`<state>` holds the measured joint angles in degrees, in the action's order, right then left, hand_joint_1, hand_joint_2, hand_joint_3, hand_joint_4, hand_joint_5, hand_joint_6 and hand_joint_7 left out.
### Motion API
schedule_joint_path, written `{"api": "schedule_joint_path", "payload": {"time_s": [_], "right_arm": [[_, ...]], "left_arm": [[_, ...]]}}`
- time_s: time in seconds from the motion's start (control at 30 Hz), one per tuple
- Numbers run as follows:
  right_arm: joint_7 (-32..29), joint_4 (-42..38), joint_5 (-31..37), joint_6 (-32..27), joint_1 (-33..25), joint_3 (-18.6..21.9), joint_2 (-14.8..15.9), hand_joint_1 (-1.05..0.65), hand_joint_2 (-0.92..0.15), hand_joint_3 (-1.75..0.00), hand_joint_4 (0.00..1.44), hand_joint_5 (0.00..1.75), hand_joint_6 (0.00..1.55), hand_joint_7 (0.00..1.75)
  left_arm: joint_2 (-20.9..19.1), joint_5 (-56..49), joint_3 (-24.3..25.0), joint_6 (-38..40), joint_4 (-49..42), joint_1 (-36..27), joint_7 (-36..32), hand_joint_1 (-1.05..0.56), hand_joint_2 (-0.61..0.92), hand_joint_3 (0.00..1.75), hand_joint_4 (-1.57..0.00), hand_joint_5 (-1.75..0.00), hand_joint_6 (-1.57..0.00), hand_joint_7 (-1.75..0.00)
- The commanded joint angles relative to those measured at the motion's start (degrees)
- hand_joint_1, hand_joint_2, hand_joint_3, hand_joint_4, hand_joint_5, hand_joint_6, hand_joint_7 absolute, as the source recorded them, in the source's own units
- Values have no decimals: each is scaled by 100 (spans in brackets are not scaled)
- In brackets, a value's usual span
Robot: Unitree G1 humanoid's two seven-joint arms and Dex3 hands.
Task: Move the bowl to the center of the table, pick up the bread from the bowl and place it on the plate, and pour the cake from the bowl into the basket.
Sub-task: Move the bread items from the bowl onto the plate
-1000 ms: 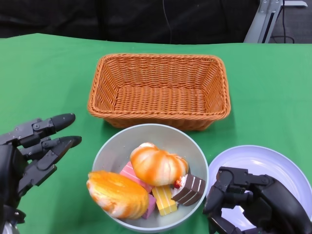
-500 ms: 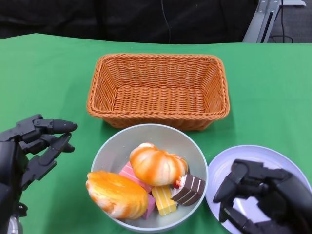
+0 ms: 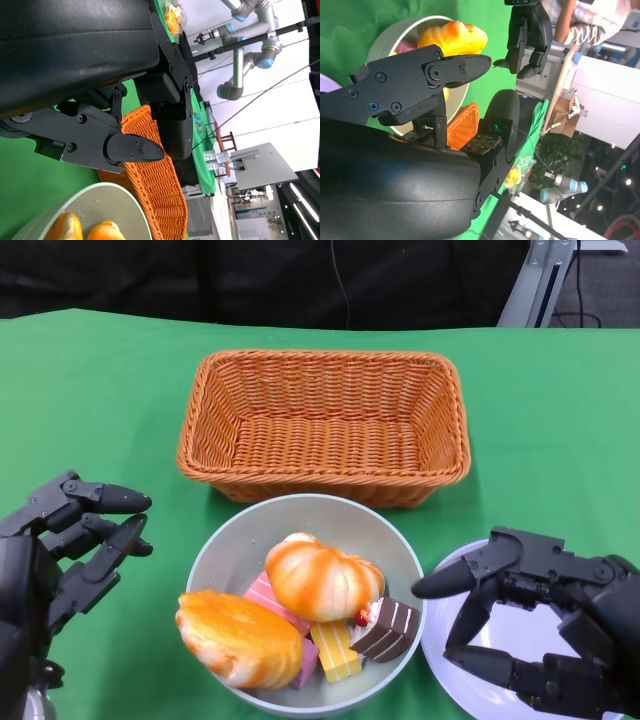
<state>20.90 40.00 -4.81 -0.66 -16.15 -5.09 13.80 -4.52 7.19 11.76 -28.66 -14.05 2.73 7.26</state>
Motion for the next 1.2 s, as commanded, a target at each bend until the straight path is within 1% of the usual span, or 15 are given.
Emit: {"api": "schedule_joint_path", "payload": {"time_s": [0.03,0.1,0.2,0.27,0.3,0.33,0.37,0.5,0.63,0.73,0.8,0.9,1.1,1.2], "right_arm": [[-133,371,468,-402,210,-146,139,-50,-92,-2,48,111,49,59],[-227,570,930,-631,356,-324,148,-54,-91,-1,48,101,51,51],[-284,739,1655,-974,575,-640,174,-57,-91,0,48,93,53,42],[-268,836,2106,-1280,699,-868,166,-61,-92,0,48,82,57,28],[-243,889,2401,-1490,774,-1018,158,-62,-92,0,48,79,58,24],[-222,926,2651,-1667,840,-1151,142,-65,-92,-2,50,71,59,17],[-211,930,2897,-1821,911,-1293,107,-67,-92,-2,51,67,60,13],[-164,740,3657,-2265,1222,-1770,-35,-68,-92,-5,50,60,58,8],[-135,403,4469,-2645,1571,-2227,-274,-68,-92,-5,48,57,56,6],[-84,234,4946,-2785,1723,-2466,-421,-70,-92,-6,44,52,54,4],[-31,206,5090,-2826,1745,-2514,-494,-70,-92,-6,43,50,54,4],[-200,-229,5775,-2735,1978,-2830,-659,-72,-92,-6,44,49,53,3],[-323,-867,6513,-2583,2231,-3096,-949,-75,-92,-7,47,46,53,2],[-482,-1245,6786,-2386,2309,-3210,-966,-76,-92,-7,48,42,54,2]], "left_arm": [[-27,38,35,-128,-50,-26,-27,-16,92,28,-76,-134,-79,-100],[-15,50,31,-141,-48,-35,-20,-16,92,27,-76,-133,-79,-99],[-43,10,37,-235,-126,-26,-13,-16,92,26,-76,-132,-79,-98],[-57,0,37,-299,-186,-17,-1,-16,92,26,-76,-132,-81,-97],[-66,3,31,-332,-214,-15,19,-15,92,26,-76,-132,-81,-97],[-72,15,26,-348,-229,-15,39,-15,92,26,-76,-132,-81,-97],[-76,32,18,-355,-238,-16,60,-15,92,26,-76,-132,-81,-96],[-91,-12,-8,-365,-240,-27,45,-14,92,27,-77,-132,-82,-96],[-91,-18,-29,-421,-300,-12,50,-14,92,27,-77,-131,-83,-95],[-86,40,-43,-445,-327,-4,97,-14,92,27,-78,-131,-84,-95],[-81,66,-42,-452,-334,-1,121,-14,92,27,-78,-131,-84,-94],[-71,8,-60,-464,-343,0,110,-17,92,25,-78,-133,-84,-95],[-89,-171,-73,-595,-437,7,39,-18,92,26,-76,-133,-84,-96],[-71,-139,-90,-632,-441,3,86,-17,92,27,-75,-133,-83,-97]]}}
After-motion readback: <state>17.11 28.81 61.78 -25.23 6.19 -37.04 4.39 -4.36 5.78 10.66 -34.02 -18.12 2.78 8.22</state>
